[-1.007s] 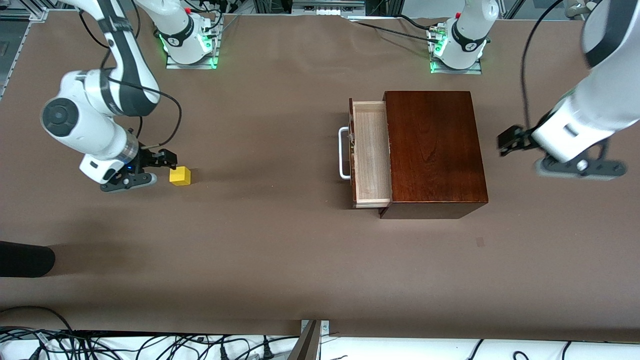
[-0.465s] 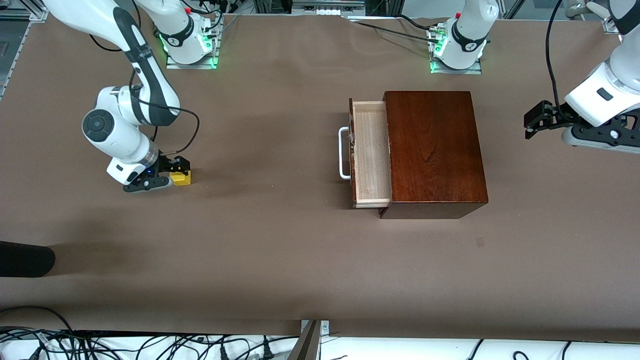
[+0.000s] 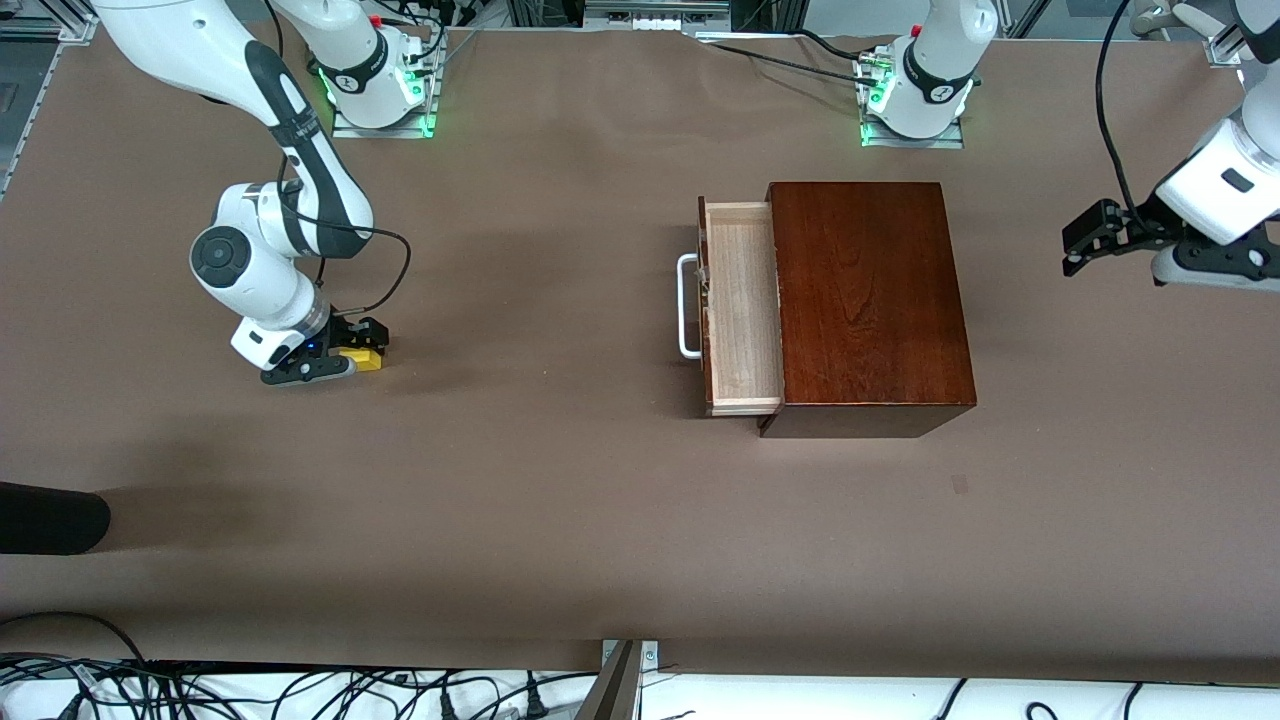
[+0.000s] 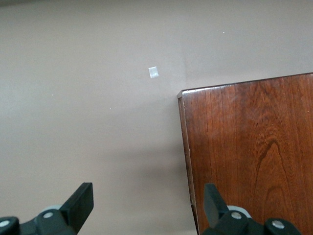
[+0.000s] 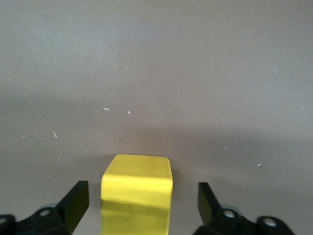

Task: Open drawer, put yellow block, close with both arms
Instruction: 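Close the right gripper on the yellow cube and lift it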

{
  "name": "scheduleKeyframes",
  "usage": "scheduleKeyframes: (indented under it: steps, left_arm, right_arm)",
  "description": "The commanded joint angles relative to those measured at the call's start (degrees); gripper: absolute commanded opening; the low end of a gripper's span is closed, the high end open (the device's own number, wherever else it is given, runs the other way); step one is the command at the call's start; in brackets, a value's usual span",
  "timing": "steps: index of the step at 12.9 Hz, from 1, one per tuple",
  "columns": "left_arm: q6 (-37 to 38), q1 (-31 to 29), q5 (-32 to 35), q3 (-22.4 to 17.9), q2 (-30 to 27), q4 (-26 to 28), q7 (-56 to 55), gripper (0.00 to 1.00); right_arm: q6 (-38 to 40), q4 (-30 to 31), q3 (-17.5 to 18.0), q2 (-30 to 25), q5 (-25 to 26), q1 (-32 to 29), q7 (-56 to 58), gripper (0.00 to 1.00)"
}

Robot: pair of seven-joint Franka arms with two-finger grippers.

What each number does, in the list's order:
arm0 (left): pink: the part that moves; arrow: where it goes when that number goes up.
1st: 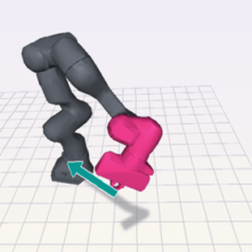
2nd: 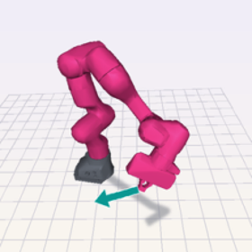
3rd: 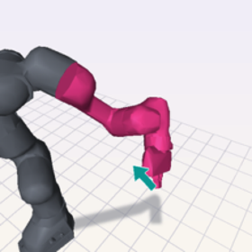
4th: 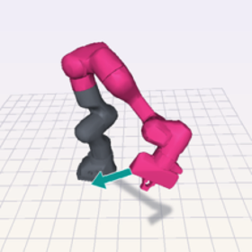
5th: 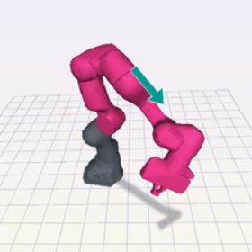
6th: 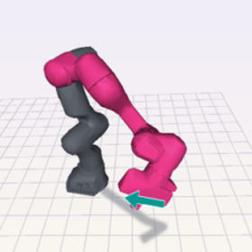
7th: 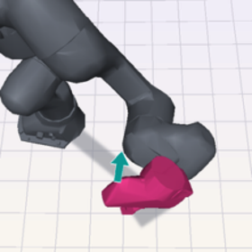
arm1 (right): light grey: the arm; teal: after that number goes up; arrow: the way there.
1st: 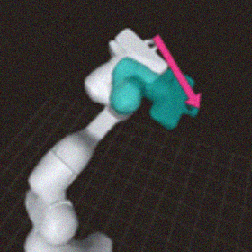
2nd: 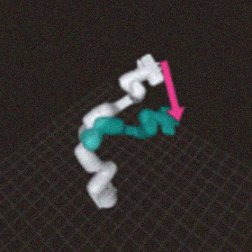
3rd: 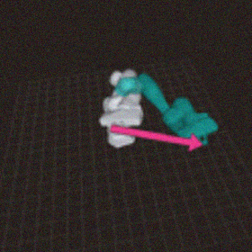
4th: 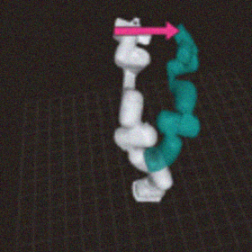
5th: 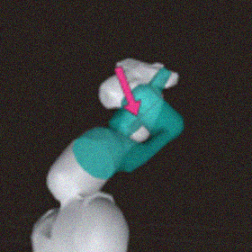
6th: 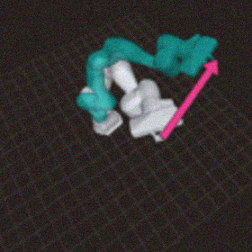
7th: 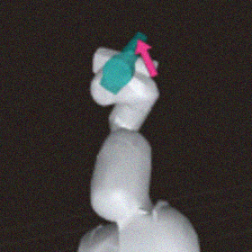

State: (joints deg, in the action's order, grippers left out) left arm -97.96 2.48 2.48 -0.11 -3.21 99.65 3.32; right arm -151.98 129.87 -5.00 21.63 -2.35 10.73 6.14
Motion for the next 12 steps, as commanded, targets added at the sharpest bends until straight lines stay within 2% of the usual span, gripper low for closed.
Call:
scheduleKeyframes:
  steps: [1, 3, 4, 6, 9, 10, 12]
  left_arm:
    - [-1.36, 0.06, -1.16, 0.29, -2.15, 2.22, -1.38, 1.0]
    - [-0.14, 0.15, -0.99, 0.38, -2.24, 2.04, -2.52, 1.0]
    - [0.04, 0.07, -0.9, 0.38, -2.15, 2.04, -2.61, 1.0]
    - [0.22, -0.02, -0.98, 0.29, -1.98, 1.69, -2.79, 1.0]
    - [2.24, -0.02, -0.81, 0.11, -1.63, 0.81, -4.11, 1.0]
    - [2.42, -0.02, -0.72, 0.11, -1.45, 0.38, -4.02, 1.0]
    - [2.42, -0.02, -0.72, 0.11, -0.84, -0.33, -3.93, 1.0]
  right_arm:
    - [-1.39, 0.74, 0.17, 0.25, -1.08, -0.1, -0.61, 0.73]
    - [-1.13, 0.57, 0.17, -0.01, -0.99, -0.1, -0.26, 0.19]
    - [-0.86, 0.39, 0.17, -0.36, -0.99, -0.1, 0.27, 0.0]
    - [-0.77, -0.84, 0.43, -1.58, -0.55, -0.01, 2.37, 0.0]
    - [0.19, -4.34, 1.22, -3.26, -0.37, -0.01, 12.89, 0.0]
    - [3.5, -6.88, 1.22, -3.26, -0.29, 0.08, 14.23, 0.0]
    - [15.34, -14.95, 2.88, -3.0, -0.29, 0.08, 14.25, 0.0]
